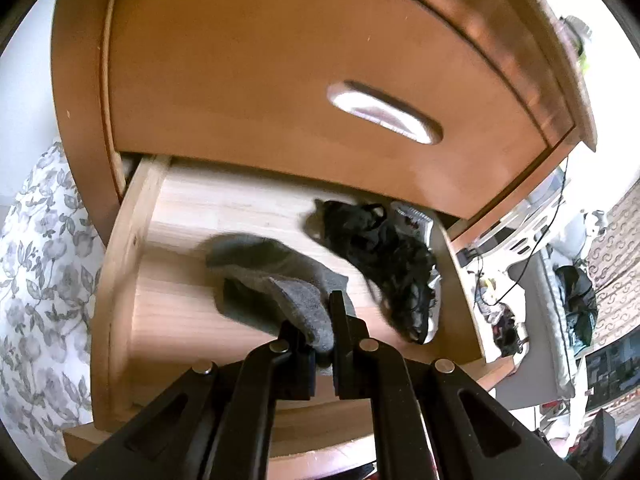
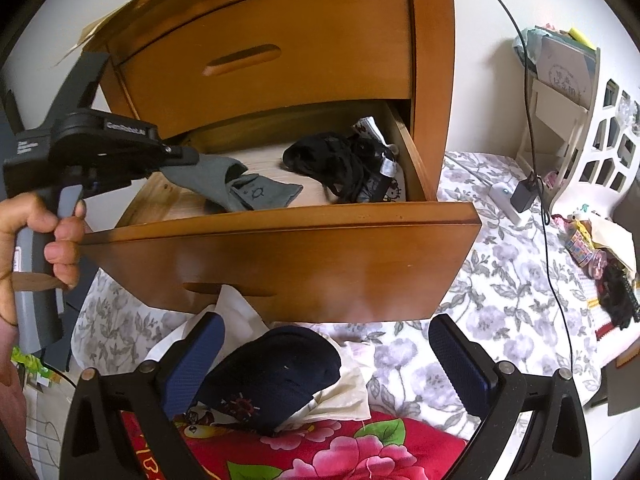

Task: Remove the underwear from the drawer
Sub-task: 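Lift the grey sock up out of the drawer with the left gripper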

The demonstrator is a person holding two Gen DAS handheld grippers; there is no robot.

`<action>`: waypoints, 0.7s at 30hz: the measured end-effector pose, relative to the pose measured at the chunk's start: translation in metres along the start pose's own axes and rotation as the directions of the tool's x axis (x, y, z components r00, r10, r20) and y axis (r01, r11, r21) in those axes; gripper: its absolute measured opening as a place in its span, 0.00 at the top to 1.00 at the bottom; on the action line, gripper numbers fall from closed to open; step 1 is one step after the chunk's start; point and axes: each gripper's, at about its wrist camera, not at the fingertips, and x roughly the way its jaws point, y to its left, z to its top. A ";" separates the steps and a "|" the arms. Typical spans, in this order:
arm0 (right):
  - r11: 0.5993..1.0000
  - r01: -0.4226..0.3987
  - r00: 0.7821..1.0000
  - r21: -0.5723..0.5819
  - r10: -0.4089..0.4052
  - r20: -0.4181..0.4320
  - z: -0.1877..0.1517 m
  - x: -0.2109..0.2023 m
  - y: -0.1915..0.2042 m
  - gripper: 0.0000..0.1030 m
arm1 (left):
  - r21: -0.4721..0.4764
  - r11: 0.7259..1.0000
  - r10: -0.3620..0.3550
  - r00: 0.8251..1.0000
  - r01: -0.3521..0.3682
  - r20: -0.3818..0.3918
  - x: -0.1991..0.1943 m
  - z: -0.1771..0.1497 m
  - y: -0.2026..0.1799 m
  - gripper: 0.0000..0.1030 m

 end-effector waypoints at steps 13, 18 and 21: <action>1.000 0.012 1.000 -0.011 -0.012 0.015 -0.001 -0.010 0.005 0.00 | 0.086 0.992 -0.111 0.970 0.094 0.217 -0.074 0.008 -0.027 0.95; 1.000 0.021 1.000 -0.011 -0.020 0.024 0.000 -0.017 0.006 0.00 | 0.182 0.978 -0.160 0.932 0.104 0.325 -0.124 0.011 -0.054 0.95; 1.000 0.022 0.999 -0.015 -0.022 0.029 -0.001 -0.020 0.008 0.00 | 0.222 0.970 -0.182 0.910 0.103 0.372 -0.151 0.010 -0.068 0.95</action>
